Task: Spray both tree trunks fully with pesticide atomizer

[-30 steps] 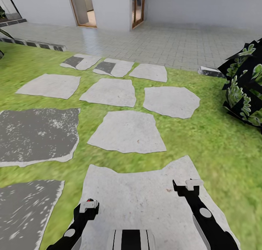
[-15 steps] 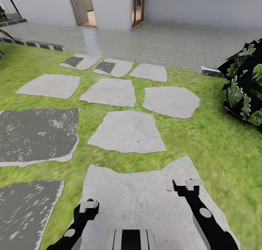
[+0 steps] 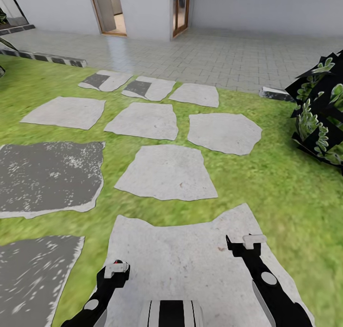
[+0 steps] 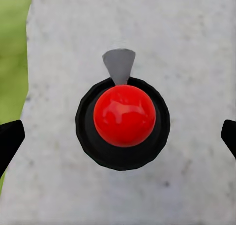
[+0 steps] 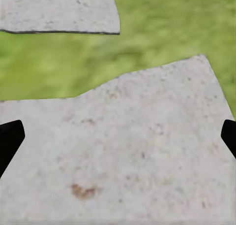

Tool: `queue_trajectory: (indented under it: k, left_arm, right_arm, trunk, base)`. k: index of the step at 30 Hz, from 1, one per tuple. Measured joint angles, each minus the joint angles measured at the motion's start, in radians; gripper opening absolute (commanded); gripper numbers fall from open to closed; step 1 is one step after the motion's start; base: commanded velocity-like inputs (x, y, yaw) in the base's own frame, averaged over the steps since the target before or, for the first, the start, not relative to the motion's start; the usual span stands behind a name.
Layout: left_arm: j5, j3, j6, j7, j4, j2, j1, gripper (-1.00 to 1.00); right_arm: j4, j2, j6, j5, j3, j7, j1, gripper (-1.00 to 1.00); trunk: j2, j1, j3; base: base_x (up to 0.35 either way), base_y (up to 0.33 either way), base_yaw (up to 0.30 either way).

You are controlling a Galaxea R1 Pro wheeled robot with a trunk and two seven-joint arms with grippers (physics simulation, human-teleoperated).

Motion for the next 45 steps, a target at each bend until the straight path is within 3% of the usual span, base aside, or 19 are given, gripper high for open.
queue_trajectory:
  k: [6,7,42,45]
  left_arm:
    - [0.0,0.001,0.001,0.0,0.0,0.0,0.0,1.0]
    - [0.0,0.001,0.001,0.0,0.0,0.0,0.0,-1.0]
    - [0.002,0.0,-0.001,-0.001,-0.001,0.002,0.0,-1.0]
    - [0.001,0.001,-0.001,-0.001,-0.002,0.002,0.0,-1.0]
  right_arm:
    - [0.0,0.0,0.0,0.0,0.0,0.0,0.0,1.0]
    - [0.0,0.0,0.0,0.0,0.0,0.0,0.0,1.0]
    - [0.002,0.0,0.0,0.001,0.0,0.0,0.0,1.0]
    - [0.002,0.0,0.0,0.001,0.0,0.0,0.0,1.0]
  trunk:
    - [0.0,0.0,0.0]
    - [0.0,0.0,0.0]
    - [0.0,0.0,0.0]
    - [0.001,-0.001,0.011]
  base:
    - [0.0,0.0,0.0]
    - [0.0,0.0,0.0]
    - [0.0,0.0,0.0]
    - [0.0,0.0,0.0]
